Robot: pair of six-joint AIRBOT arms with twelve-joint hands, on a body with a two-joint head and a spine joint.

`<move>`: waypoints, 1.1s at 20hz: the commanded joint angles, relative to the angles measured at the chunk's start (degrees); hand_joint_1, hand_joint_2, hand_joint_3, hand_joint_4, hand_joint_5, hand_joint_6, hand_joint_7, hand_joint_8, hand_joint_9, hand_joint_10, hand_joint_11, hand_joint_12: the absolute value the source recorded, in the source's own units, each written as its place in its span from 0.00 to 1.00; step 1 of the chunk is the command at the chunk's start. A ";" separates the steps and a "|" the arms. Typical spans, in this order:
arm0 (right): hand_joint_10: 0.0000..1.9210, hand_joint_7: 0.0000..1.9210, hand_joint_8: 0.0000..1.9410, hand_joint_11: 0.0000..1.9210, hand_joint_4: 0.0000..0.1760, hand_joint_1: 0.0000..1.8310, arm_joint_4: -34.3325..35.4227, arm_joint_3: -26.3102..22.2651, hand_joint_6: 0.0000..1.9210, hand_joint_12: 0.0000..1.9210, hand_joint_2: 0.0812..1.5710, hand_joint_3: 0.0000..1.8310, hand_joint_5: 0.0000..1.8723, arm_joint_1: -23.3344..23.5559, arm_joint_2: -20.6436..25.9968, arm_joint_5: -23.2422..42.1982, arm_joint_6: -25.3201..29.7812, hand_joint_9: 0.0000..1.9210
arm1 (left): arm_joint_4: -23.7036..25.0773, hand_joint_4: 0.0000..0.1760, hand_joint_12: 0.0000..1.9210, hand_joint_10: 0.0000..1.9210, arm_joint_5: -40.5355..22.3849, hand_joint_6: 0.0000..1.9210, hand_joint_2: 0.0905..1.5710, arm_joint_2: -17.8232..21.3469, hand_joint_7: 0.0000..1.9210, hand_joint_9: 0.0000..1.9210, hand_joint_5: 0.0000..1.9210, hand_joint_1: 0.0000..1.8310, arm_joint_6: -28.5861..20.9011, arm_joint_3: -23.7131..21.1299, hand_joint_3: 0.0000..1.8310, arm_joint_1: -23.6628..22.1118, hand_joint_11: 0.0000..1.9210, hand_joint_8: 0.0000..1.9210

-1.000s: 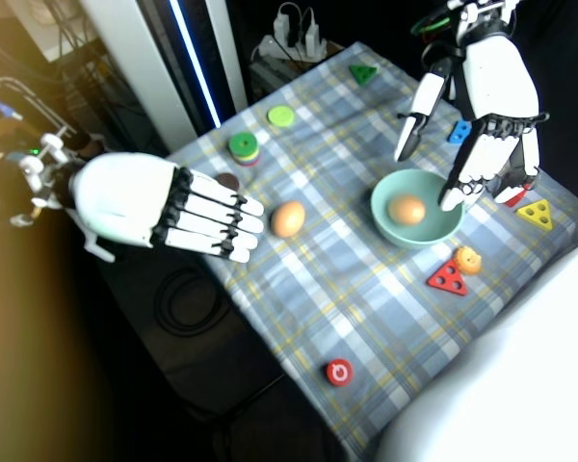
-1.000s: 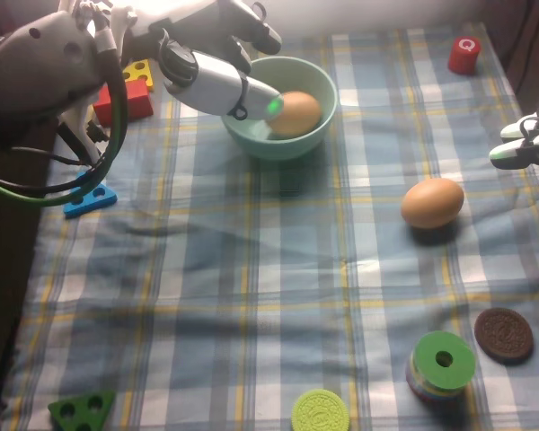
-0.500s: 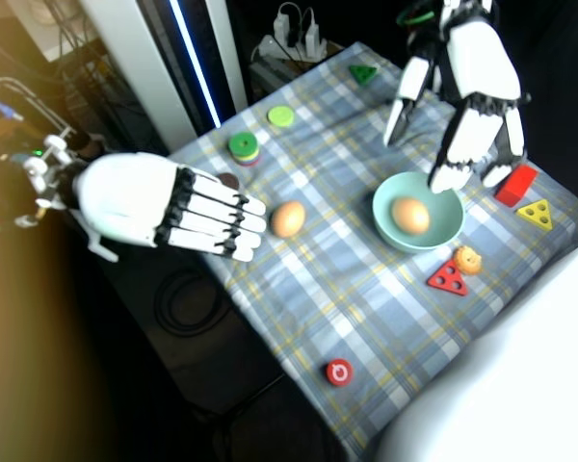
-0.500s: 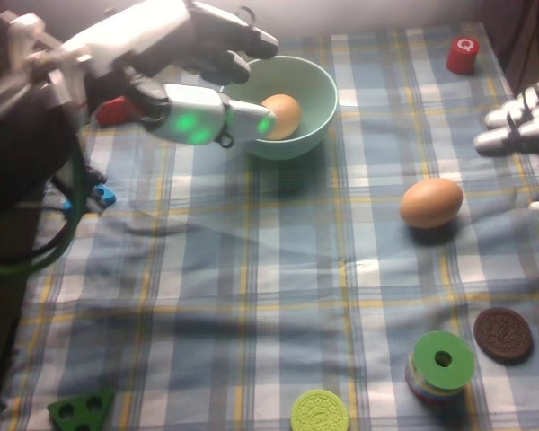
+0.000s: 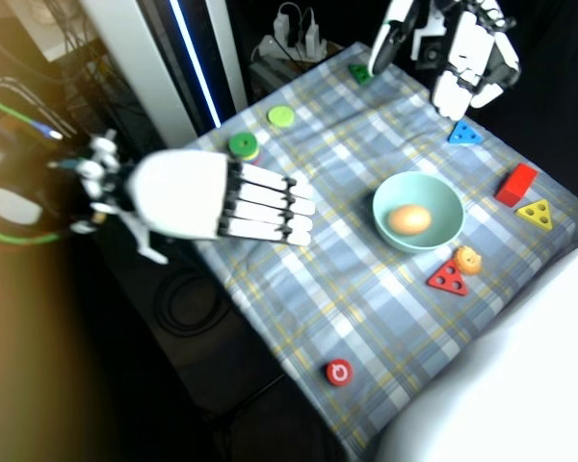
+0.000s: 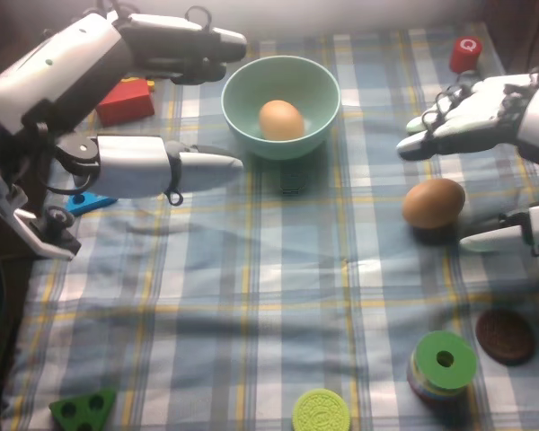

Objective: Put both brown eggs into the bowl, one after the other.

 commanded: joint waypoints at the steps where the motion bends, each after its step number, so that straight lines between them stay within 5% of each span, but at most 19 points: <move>1: 0.00 0.28 0.00 0.21 0.46 0.46 0.99 0.57 0.00 0.17 0.61 0.00 0.28 0.95 -0.14 3.16 0.41 0.28 | -0.05 0.28 0.72 0.02 -6.91 0.00 0.51 -0.12 0.41 0.40 0.34 0.56 -0.50 0.55 0.00 -0.71 0.00 0.01; 2: 0.00 0.28 0.00 0.22 0.33 0.47 0.47 0.88 0.00 0.11 0.61 0.00 0.28 1.25 -0.43 2.18 0.41 0.28 | -0.18 0.33 0.75 0.02 -6.75 0.00 0.50 -0.22 0.41 0.41 0.33 0.56 -0.50 0.62 0.00 -0.72 0.02 0.00; 3: 0.00 0.27 0.00 0.25 0.44 0.46 -0.51 1.29 0.00 0.06 0.62 0.00 0.29 1.85 -0.83 0.49 0.41 0.27 | -0.21 0.26 0.73 0.02 -6.65 0.00 0.50 -0.24 0.41 0.40 0.34 0.56 -0.50 0.63 0.00 -0.70 0.02 0.00; 7: 0.01 0.32 0.00 0.32 0.00 0.51 -2.14 2.43 0.00 0.07 0.61 0.00 0.33 2.85 -2.07 -2.56 0.41 0.34 | -0.85 0.46 0.62 0.02 -5.65 0.00 0.51 -0.39 0.42 0.41 0.34 0.57 -0.51 1.27 0.00 -0.86 0.01 0.00; 9: 0.00 0.32 0.00 0.32 0.06 0.52 -2.35 2.85 0.00 0.07 0.61 0.00 0.33 3.47 -2.67 -3.01 0.41 0.34 | -0.88 0.56 0.63 0.03 -5.60 0.00 0.51 -0.38 0.42 0.41 0.33 0.58 -0.53 1.26 0.00 -0.87 0.01 0.00; 11: 0.00 0.33 0.00 0.33 0.00 0.56 -2.77 3.19 0.01 0.07 0.62 0.00 0.35 3.87 -3.13 -3.58 0.41 0.35 | -0.92 0.38 0.65 0.03 -5.47 0.00 0.51 -0.41 0.43 0.41 0.34 0.59 -0.53 1.27 0.00 -0.88 0.01 0.00; 12: 0.00 0.35 0.00 0.33 0.00 0.56 -3.03 3.25 0.01 0.14 0.62 0.00 0.38 4.00 -3.24 -3.90 0.41 0.38 | -1.00 0.37 0.63 0.02 -5.45 0.00 0.51 -0.46 0.43 0.41 0.34 0.59 -0.53 1.28 0.00 -0.90 0.00 0.00; 13: 0.14 0.43 0.03 0.31 0.00 0.56 -3.10 3.31 0.01 0.51 0.61 0.00 0.43 4.06 -3.33 -4.05 0.41 0.44 | -1.04 0.40 0.62 0.02 -5.45 0.00 0.52 -0.50 0.42 0.41 0.34 0.58 -0.54 1.28 0.00 -0.91 0.00 0.00; 14: 0.43 0.49 0.07 0.36 0.00 0.54 -3.14 3.40 0.01 0.72 0.63 0.00 0.47 4.09 -3.48 -4.17 0.41 0.44 | -1.04 0.44 0.58 0.02 -5.43 0.00 0.52 -0.51 0.42 0.40 0.33 0.57 -0.54 1.28 0.00 -0.91 0.00 0.00; 15: 0.61 0.50 0.20 0.41 0.04 0.51 -3.16 3.50 0.00 0.81 0.63 0.00 0.50 4.14 -3.67 -4.22 0.41 0.45 | -1.04 0.40 0.53 0.02 -5.28 0.00 0.52 -0.51 0.42 0.40 0.33 0.58 -0.54 1.28 0.00 -0.91 0.00 0.00; 16: 0.56 0.50 0.26 0.45 0.81 0.53 -3.18 3.62 0.43 0.78 0.68 0.02 0.50 4.18 -3.89 -4.26 0.41 0.49 | -1.06 0.37 0.47 0.03 -5.15 0.00 0.52 -0.51 0.43 0.42 0.34 0.58 -0.54 1.30 0.00 -0.91 0.00 0.00; 17: 0.59 0.50 0.31 0.42 0.96 0.55 -3.19 3.72 0.50 0.79 0.69 0.01 0.51 4.23 -4.09 -4.27 0.41 0.48 | -1.12 0.36 0.45 0.02 -5.05 0.00 0.53 -0.50 0.43 0.41 0.34 0.57 -0.55 1.31 0.00 -0.90 0.00 0.00; 18: 0.58 0.50 0.32 0.44 0.99 0.54 -3.19 3.75 0.54 0.79 0.70 0.00 0.49 4.36 -4.19 -4.27 0.41 0.49 | -1.19 0.38 0.44 0.02 -5.01 0.00 0.52 -0.52 0.43 0.41 0.34 0.58 -0.55 1.32 0.00 -0.90 0.00 0.00; 19: 0.81 0.47 0.62 0.43 0.26 0.59 -3.19 3.76 0.45 0.95 0.67 0.00 0.56 4.52 -4.19 -4.26 0.41 0.46 | -1.26 0.37 0.44 0.02 -5.01 0.00 0.52 -0.54 0.43 0.41 0.34 0.58 -0.55 1.33 0.00 -0.90 0.00 0.00; 20: 0.81 0.47 0.62 0.43 0.26 0.59 -3.19 3.79 0.45 0.95 0.67 0.00 0.56 4.64 -4.19 -4.25 0.40 0.46 | -1.31 0.37 0.44 0.02 -5.02 0.00 0.52 -0.55 0.43 0.41 0.34 0.58 -0.55 1.32 0.00 -0.89 0.00 0.00; 21: 0.97 0.50 0.91 0.59 0.00 0.61 -3.25 3.89 0.41 0.98 0.66 0.00 0.58 5.11 -4.17 -4.22 0.40 0.57 | -1.35 0.36 0.44 0.02 -5.00 0.00 0.52 -0.55 0.43 0.40 0.34 0.58 -0.55 1.32 0.00 -0.83 0.00 0.00; 22: 0.97 0.50 0.91 0.59 0.00 0.61 -3.73 4.09 0.41 0.98 0.66 0.00 0.58 6.23 -4.16 -4.21 0.40 0.57 | -1.40 0.36 0.44 0.02 -4.99 0.00 0.52 -0.55 0.43 0.40 0.34 0.58 -0.56 1.32 0.00 -0.70 0.00 0.00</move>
